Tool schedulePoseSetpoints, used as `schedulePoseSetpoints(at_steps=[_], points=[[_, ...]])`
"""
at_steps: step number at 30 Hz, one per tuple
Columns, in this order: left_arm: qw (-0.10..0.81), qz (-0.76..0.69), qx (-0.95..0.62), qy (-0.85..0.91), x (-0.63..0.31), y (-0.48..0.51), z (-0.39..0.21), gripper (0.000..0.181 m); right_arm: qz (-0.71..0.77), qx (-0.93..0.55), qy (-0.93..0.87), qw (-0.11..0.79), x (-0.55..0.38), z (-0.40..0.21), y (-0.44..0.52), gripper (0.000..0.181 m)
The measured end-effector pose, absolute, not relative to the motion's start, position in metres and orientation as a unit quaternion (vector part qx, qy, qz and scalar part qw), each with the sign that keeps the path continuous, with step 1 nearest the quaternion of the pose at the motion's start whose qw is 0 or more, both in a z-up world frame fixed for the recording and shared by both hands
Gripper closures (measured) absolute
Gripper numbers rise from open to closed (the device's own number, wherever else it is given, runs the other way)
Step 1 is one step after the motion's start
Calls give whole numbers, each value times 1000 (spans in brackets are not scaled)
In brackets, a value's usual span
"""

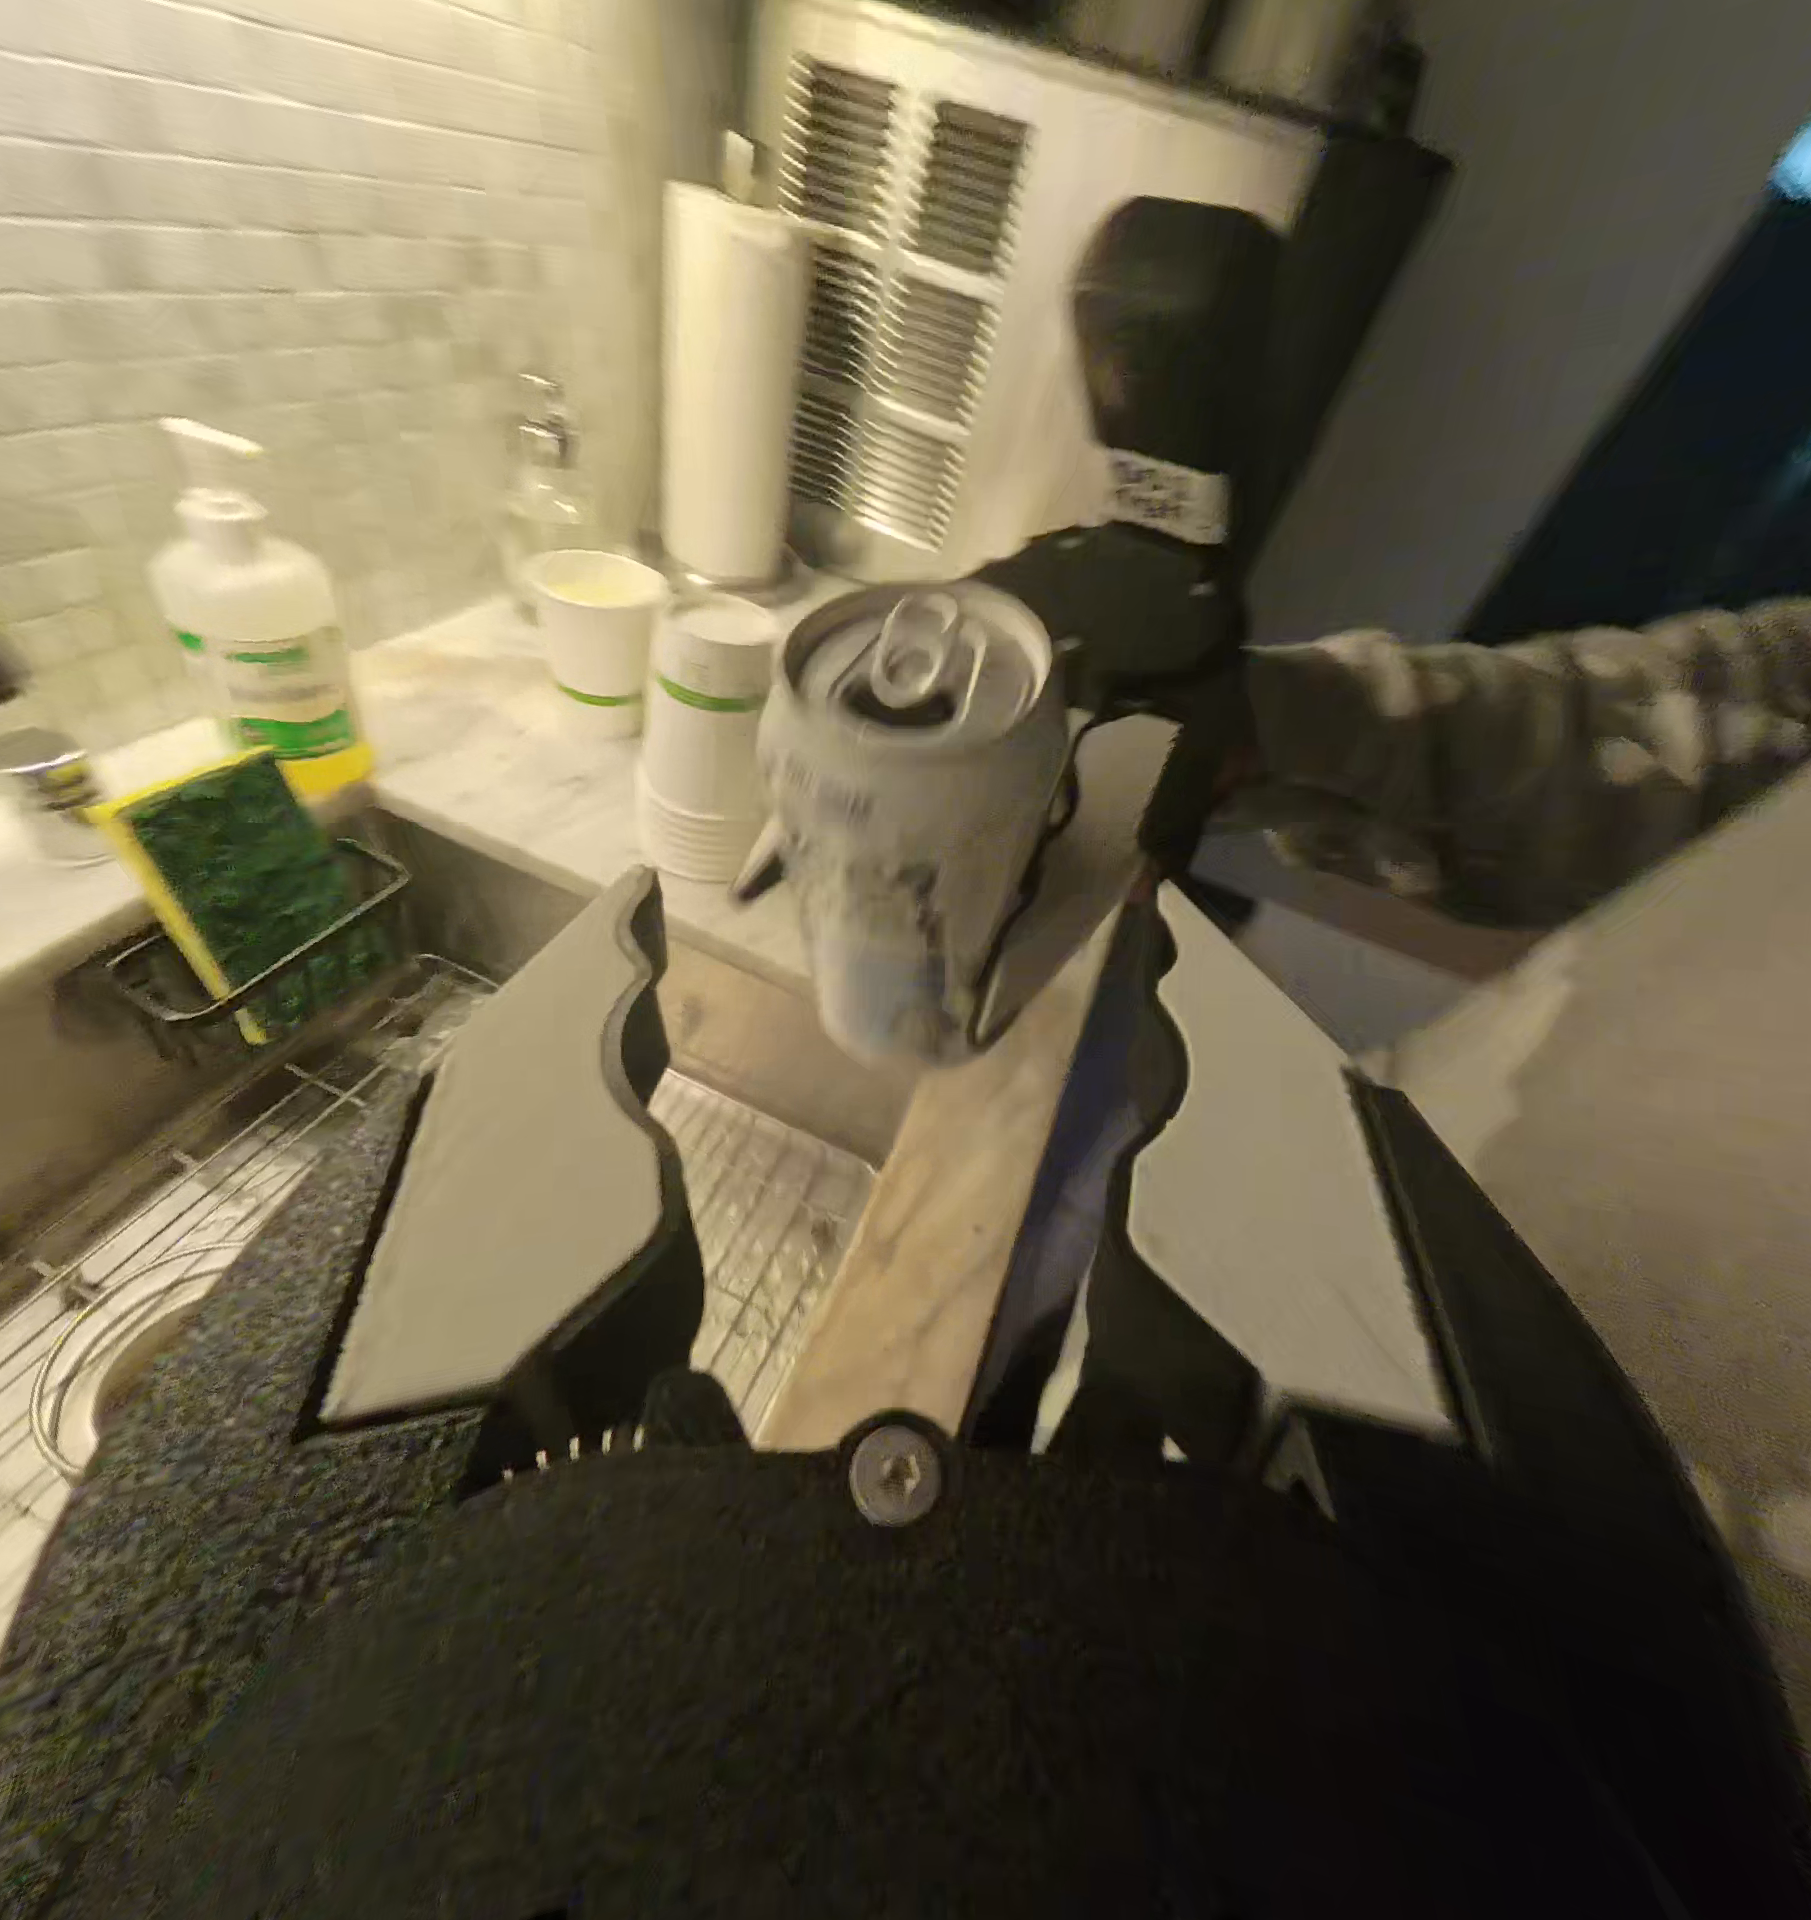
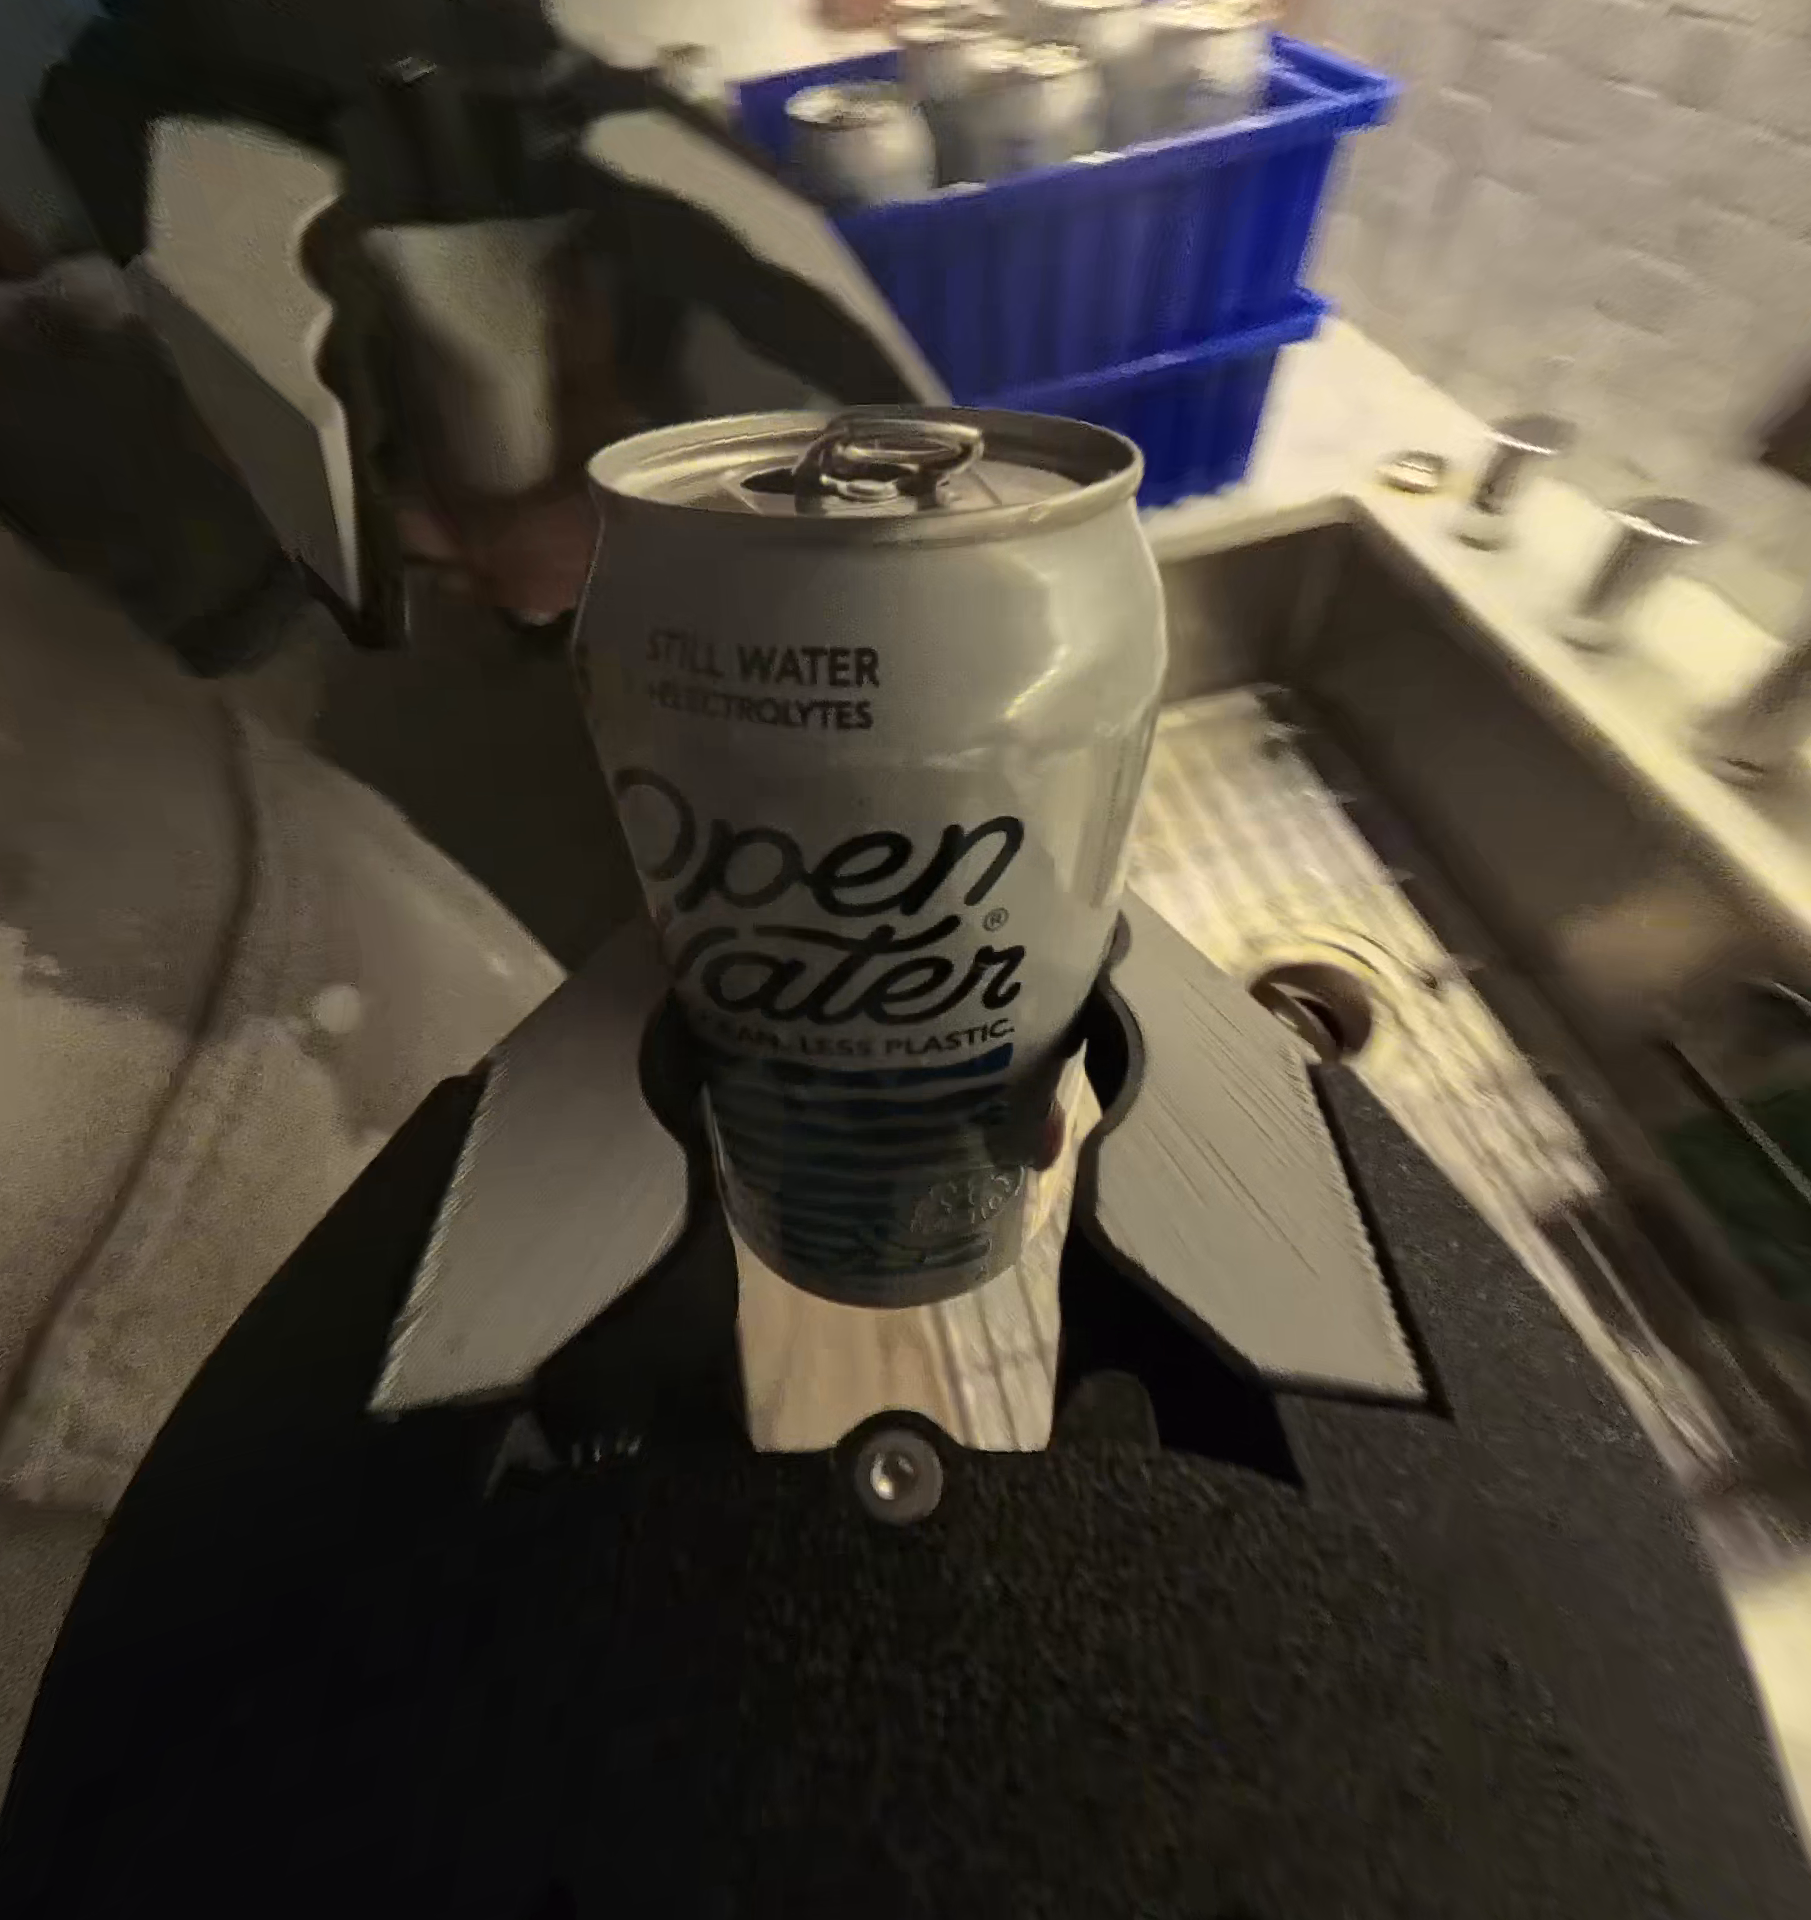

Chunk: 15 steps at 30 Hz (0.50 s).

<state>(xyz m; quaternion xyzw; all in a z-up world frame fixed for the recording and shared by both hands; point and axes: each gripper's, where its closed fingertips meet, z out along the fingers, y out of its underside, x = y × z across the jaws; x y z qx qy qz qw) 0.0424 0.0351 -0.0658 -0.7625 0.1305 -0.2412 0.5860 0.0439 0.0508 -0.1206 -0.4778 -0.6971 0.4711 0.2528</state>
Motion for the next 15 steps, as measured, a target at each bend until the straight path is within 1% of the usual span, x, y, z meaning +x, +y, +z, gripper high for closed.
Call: schedulePoseSetpoints(at_steps=[4, 5, 7, 10, 13, 15], points=[[504, -260, -778, 271, 56, 3, -74, 88, 537, -374, -745, 132, 37, -124, -23, 110], [488, -268, -777, 294, 59, -6, -74, 90, 547, -349, -754, 99, 38, -122, -37, 109], [468, -274, -777, 319, 61, -17, -72, 100, 558, -303, -772, 46, 40, -117, -58, 109], [458, -281, -776, 331, 65, -26, -66, 103, 561, -254, -788, 0, 39, -109, -72, 109], [490, -261, -784, 278, 46, -18, -56, 103, 572, -274, -773, 15, 21, -100, -65, 105], [512, -231, -800, 211, 23, -8, -53, 104, 560, -318, -761, 79, 1, -101, -49, 100]])
